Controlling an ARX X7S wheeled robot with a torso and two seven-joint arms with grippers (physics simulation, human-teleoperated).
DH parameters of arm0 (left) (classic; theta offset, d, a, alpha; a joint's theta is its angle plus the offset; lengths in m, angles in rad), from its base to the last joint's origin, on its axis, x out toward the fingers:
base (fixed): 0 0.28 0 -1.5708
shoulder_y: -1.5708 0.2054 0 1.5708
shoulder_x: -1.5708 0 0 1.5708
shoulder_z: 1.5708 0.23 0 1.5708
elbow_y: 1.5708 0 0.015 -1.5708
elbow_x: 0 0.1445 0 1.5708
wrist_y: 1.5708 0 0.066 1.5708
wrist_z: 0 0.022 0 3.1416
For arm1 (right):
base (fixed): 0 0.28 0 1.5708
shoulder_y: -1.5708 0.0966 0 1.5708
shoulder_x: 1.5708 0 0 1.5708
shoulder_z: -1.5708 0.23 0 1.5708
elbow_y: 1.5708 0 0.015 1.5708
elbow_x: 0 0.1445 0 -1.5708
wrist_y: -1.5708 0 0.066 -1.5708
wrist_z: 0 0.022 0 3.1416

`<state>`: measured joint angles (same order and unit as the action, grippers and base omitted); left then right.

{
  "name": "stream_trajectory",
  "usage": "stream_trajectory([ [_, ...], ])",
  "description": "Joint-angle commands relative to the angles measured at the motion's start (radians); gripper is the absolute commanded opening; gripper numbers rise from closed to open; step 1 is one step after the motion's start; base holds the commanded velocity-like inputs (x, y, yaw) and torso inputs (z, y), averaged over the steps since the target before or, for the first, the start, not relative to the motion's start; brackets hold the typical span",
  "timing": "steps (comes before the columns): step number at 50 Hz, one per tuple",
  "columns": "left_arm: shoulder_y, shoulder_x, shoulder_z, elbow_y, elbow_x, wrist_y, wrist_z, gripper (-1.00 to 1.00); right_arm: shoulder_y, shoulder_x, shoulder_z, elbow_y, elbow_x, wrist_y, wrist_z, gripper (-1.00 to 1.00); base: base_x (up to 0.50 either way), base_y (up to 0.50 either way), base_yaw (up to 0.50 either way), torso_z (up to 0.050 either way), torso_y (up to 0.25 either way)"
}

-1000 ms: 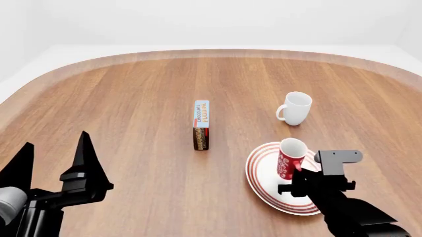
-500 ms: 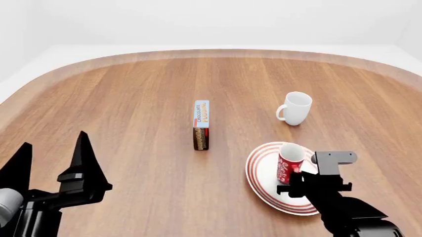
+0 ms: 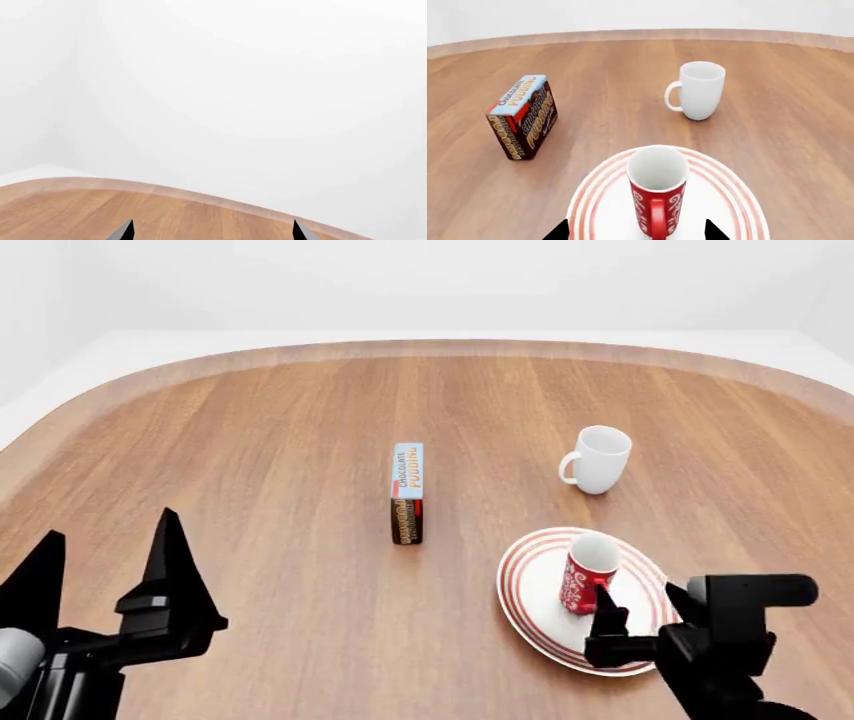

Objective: Pick up the red mug and put it on the plate

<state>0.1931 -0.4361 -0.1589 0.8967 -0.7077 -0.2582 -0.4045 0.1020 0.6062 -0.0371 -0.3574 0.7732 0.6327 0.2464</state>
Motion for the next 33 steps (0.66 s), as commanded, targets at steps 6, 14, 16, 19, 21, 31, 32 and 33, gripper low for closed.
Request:
stream_trajectory([
  [6,-0.002,-0.016,-0.008,0.023,-0.020,-0.002,-0.015,1.00,-0.509,0.210,0.497,-0.689,0.262,-0.121,0.259,1.00,0.00,0.00,0.00,0.000,0.000],
  [14,-0.026,-0.046,-0.046,0.064,-0.076,-0.008,-0.048,1.00,-0.887,0.462,0.607,-0.690,0.124,-0.596,0.441,1.00,0.00,0.00,0.00,0.000,0.000],
  [16,-0.053,-0.064,-0.067,0.072,-0.119,-0.022,-0.079,1.00,-0.887,0.479,0.637,-0.690,0.117,-0.600,0.451,1.00,0.00,0.00,0.00,0.000,0.000],
  [19,-0.100,-0.109,-0.108,0.109,-0.186,-0.038,-0.132,1.00,-0.887,0.503,0.681,-0.690,0.088,-0.626,0.454,1.00,0.00,0.00,0.00,0.000,0.000],
  [21,-0.120,-0.132,-0.127,0.123,-0.221,-0.042,-0.161,1.00,-0.887,0.502,0.695,-0.690,0.076,-0.637,0.444,1.00,0.00,0.00,0.00,0.000,0.000],
  [31,-0.078,-0.390,-0.110,0.149,-0.312,0.214,-0.348,1.00,-0.887,0.448,0.884,-0.690,0.105,-0.626,0.320,1.00,0.00,0.00,0.00,0.000,0.000],
  [32,-0.070,-0.401,-0.109,0.148,-0.312,0.232,-0.353,1.00,-0.887,0.442,0.891,-0.690,0.105,-0.624,0.312,1.00,0.00,0.00,0.00,0.000,0.000],
  [33,-0.064,-0.409,-0.107,0.147,-0.311,0.245,-0.357,1.00,-0.887,0.442,0.890,-0.690,0.102,-0.627,0.308,1.00,0.00,0.00,0.00,0.000,0.000],
])
